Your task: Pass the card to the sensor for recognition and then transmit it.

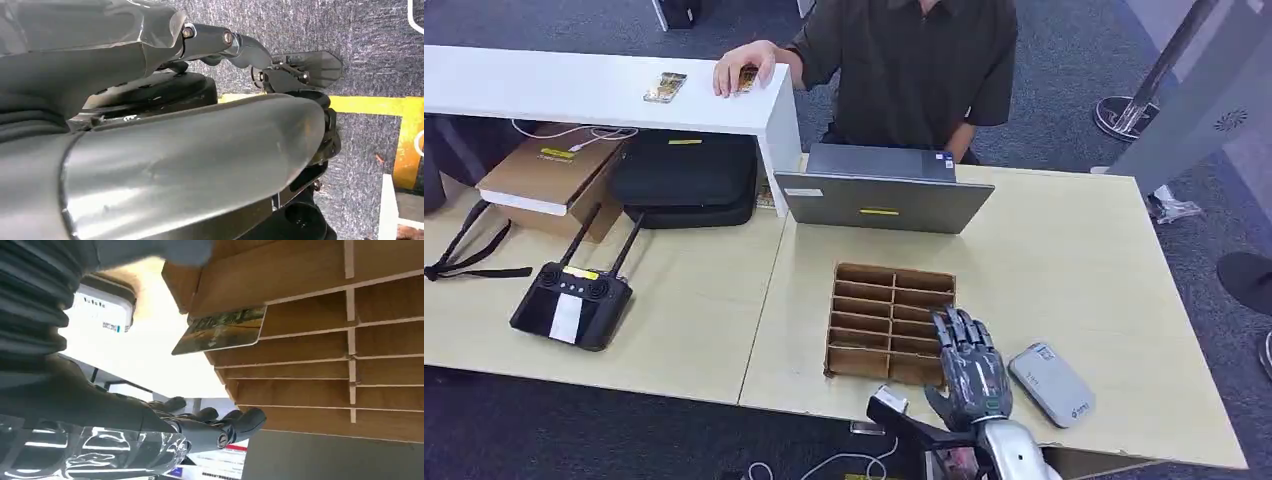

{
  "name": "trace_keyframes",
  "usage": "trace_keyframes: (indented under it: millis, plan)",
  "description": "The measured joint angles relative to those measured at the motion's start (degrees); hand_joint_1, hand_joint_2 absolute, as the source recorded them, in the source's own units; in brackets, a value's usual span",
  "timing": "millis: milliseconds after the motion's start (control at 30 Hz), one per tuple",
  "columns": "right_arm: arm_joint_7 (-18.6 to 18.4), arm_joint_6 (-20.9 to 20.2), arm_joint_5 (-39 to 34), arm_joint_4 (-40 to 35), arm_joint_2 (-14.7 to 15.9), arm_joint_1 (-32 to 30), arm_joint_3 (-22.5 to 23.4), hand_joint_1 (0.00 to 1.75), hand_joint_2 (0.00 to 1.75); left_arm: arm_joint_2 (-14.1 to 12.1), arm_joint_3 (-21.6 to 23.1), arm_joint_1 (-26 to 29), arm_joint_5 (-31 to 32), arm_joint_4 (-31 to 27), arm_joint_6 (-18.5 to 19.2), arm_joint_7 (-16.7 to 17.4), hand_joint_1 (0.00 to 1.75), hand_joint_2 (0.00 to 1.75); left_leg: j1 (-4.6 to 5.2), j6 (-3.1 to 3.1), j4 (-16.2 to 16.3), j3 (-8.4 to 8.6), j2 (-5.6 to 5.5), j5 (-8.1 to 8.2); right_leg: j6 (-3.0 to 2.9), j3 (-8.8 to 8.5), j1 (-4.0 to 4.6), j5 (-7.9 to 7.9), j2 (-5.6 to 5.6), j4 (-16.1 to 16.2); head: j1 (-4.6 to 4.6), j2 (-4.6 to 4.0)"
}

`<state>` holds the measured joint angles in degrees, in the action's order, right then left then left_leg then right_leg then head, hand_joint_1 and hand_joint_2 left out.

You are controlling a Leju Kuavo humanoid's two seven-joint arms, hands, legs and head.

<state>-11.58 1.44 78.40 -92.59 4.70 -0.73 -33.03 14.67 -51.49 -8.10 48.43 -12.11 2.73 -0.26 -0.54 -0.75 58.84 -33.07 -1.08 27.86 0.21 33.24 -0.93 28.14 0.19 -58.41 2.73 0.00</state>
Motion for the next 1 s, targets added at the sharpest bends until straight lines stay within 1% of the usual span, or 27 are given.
trace_keyframes:
  millis: [67, 100, 133, 333, 367, 467, 533, 700, 733, 767, 800, 900, 933, 967, 1000]
  plan:
    - [0.0, -0.1, -0.2, 0.0, -0.1, 0.0, 0.0, 1.43, 1.75, 0.0, 0.0, 0.0, -0.1, 0.0, 0.0, 0.0, 0.0, 0.0, 0.0, 0.0, 0.0, 0.0, 0.0, 0.0, 0.0, 0.0, 0.0, 0.0, 0.0, 0.0, 0.0, 0.0]
    - [0.0, -0.1, -0.2, 0.0, -0.1, 0.0, 0.0, 1.45, 1.75, 0.0, 0.0, 0.0, -0.1, 0.0, 0.0, 0.0, 0.0, 0.0, 0.0, 0.0, 0.0, 0.0, 0.0, 0.0, 0.0, 0.0, 0.0, 0.0, 0.0, 0.0, 0.0, 0.0]
    - [0.0, -0.1, -0.2, 0.0, -0.1, 0.0, 0.0, 1.33, 1.75, 0.0, 0.0, 0.0, -0.1, 0.0, 0.0, 0.0, 0.0, 0.0, 0.0, 0.0, 0.0, 0.0, 0.0, 0.0, 0.0, 0.0, 0.0, 0.0, 0.0, 0.0, 0.0, 0.0]
    - [0.1, 0.0, -0.4, 0.0, -0.2, 0.0, 0.0, 1.34, 1.75, 0.0, 0.0, 0.0, -0.2, 0.0, 0.0, 0.0, 0.0, 0.0, 0.0, 0.0, 0.0, 0.0, 0.0, 0.0, 0.0, 0.0, 0.0, 0.0, 0.0, 0.0, 0.0, 0.0]
    - [0.2, 0.1, -0.4, 0.0, -0.3, 0.0, 0.0, 1.31, 1.75, 0.0, 0.1, 0.0, -0.3, 0.0, 0.0, 0.0, 0.0, 0.0, 0.0, 0.0, 0.0, 0.0, 0.0, 0.0, 0.0, 0.0, 0.0, 0.0, 0.0, 0.0, 0.0, 0.0]
    - [0.2, 0.2, -0.6, 0.0, -0.5, 0.0, 0.0, 1.33, 1.75, 0.0, 0.1, 0.1, -0.7, 0.0, 0.0, 0.0, 0.0, 0.0, 0.0, 0.0, 0.0, 0.0, 0.0, 0.0, 0.0, 0.0, 0.0, 0.0, 0.0, 0.0, 0.0, 0.0]
    - [0.5, 0.3, -0.7, 0.0, -0.6, 0.0, 0.0, 1.31, 1.75, 0.0, 0.1, 0.1, -0.8, 0.0, 0.0, 0.0, 0.0, 0.0, 0.0, 0.0, 0.0, 0.0, 0.0, 0.0, 0.0, 0.0, 0.0, 0.0, 0.0, 0.0, 0.0, 0.0]
    - [1.1, 0.5, -0.8, 0.0, -0.9, 0.0, 0.0, 1.36, 1.75, 0.0, 0.2, 0.1, -1.0, 0.0, 0.0, 0.0, 0.0, 0.0, 0.0, 0.0, 0.0, 0.0, 0.0, 0.0, 0.0, 0.0, 0.0, 0.0, 0.0, 0.0, 0.0, 0.0]
    - [1.2, 0.7, -0.9, 0.0, -0.9, 0.0, 0.0, 1.34, 1.75, 0.0, 0.2, 0.1, -1.0, 0.0, 0.0, 0.0, 0.0, 0.0, 0.0, 0.0, 0.0, 0.0, 0.0, 0.0, 0.0, 0.0, 0.0, 0.0, 0.0, 0.0, 0.0, 0.0]
    - [1.2, 0.8, -0.9, 0.0, -0.9, 0.0, 0.0, 1.38, 1.75, 0.0, 0.2, 0.1, -1.0, 0.0, 0.0, 0.0, 0.0, 0.0, 0.0, 0.0, 0.0, 0.0, 0.0, 0.0, 0.0, -0.01, -0.01, 0.0, 0.0, 0.0, 0.0, 0.0]
    - [1.4, 1.1, -0.9, 0.0, -0.9, 0.0, 0.0, 1.36, 1.75, 0.0, 0.2, 0.1, -1.0, 0.0, 0.0, 0.0, 0.0, 0.0, 0.0, 0.0, 0.0, 0.0, 0.0, 0.0, 0.0, -0.01, -0.01, 0.0, 0.0, 0.0, 0.0, 0.0]
    - [2.1, 2.3, -1.1, 0.0, -0.9, 0.0, 0.0, 1.41, 1.75, 0.0, 0.3, 0.2, -1.2, 0.0, 0.0, 0.0, 0.0, 0.0, 0.0, 0.0, 0.0, 0.0, 0.0, 0.0, 0.0, -0.01, -0.01, 0.0, 0.0, 0.0, 0.0, 0.0]
    - [2.2, 2.6, -1.1, 0.0, -1.0, 0.0, 0.0, 1.48, 1.75, 0.0, 0.3, 0.2, -1.2, 0.0, 0.0, -0.1, 0.0, 0.0, 0.01, 0.0, 0.0, 0.0, 0.0, 0.0, 0.0, -0.01, -0.01, 0.0, 0.0, 0.0, 0.0, 0.0]
    - [2.4, 3.3, -1.1, 0.0, -1.0, 0.0, 0.0, 1.61, 1.75, 0.0, 0.3, 0.2, -1.3, 0.0, 0.0, -0.2, 0.0, 0.0, 0.01, 0.0, 0.0, 0.0, 0.0, 0.0, 0.0, -0.01, -0.01, 0.0, 0.0, 0.0, 0.0, 0.0]
    - [2.6, 4.1, -1.2, 0.0, -1.0, 0.0, 0.0, 1.68, 1.75, 0.0, 0.3, 0.3, -1.4, 0.0, 0.0, -0.2, 0.0, 0.0, 0.01, 0.0, 0.0, 0.0, 0.0, 0.0, 0.0, -0.01, -0.01, 0.0, 0.0, 0.0, 0.0, 0.0]
